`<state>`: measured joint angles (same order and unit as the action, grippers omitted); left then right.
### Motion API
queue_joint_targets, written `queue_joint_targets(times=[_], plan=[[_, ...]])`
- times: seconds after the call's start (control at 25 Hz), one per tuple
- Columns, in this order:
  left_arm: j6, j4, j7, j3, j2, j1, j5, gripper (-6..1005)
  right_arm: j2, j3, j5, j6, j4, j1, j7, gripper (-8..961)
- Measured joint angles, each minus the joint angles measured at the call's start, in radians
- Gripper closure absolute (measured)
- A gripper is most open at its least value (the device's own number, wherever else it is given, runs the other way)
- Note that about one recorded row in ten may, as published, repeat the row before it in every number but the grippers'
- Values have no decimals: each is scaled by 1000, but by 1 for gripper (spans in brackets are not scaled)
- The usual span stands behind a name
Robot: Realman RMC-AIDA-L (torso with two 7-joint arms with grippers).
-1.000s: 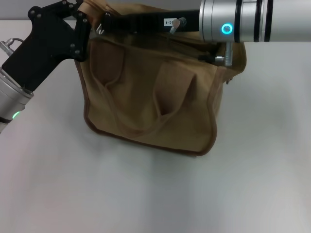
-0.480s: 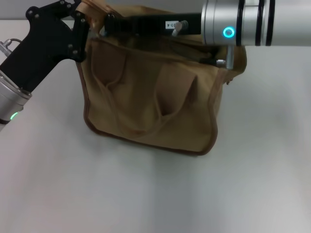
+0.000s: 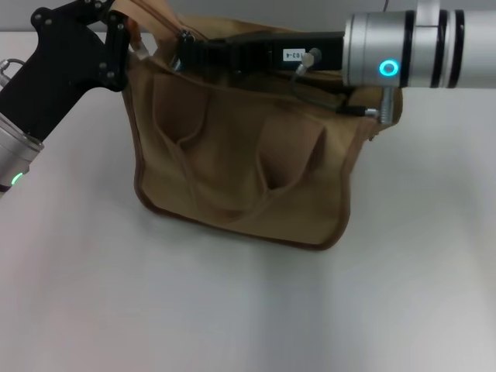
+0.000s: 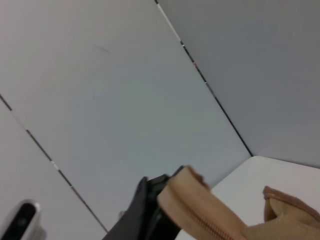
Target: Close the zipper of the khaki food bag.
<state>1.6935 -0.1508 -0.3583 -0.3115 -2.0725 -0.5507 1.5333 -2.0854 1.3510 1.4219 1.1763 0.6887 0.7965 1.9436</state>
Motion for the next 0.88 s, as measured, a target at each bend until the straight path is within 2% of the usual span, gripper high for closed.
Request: queue_joint_targets(times=[0.36, 0.88], plan=[[-43, 5, 0, 43, 0, -1, -1, 930, 5, -66, 2, 107, 26, -66, -59, 950], [-59, 8, -6, 52, -3, 0, -1, 928, 7, -117, 24, 163, 27, -86, -94, 952]])
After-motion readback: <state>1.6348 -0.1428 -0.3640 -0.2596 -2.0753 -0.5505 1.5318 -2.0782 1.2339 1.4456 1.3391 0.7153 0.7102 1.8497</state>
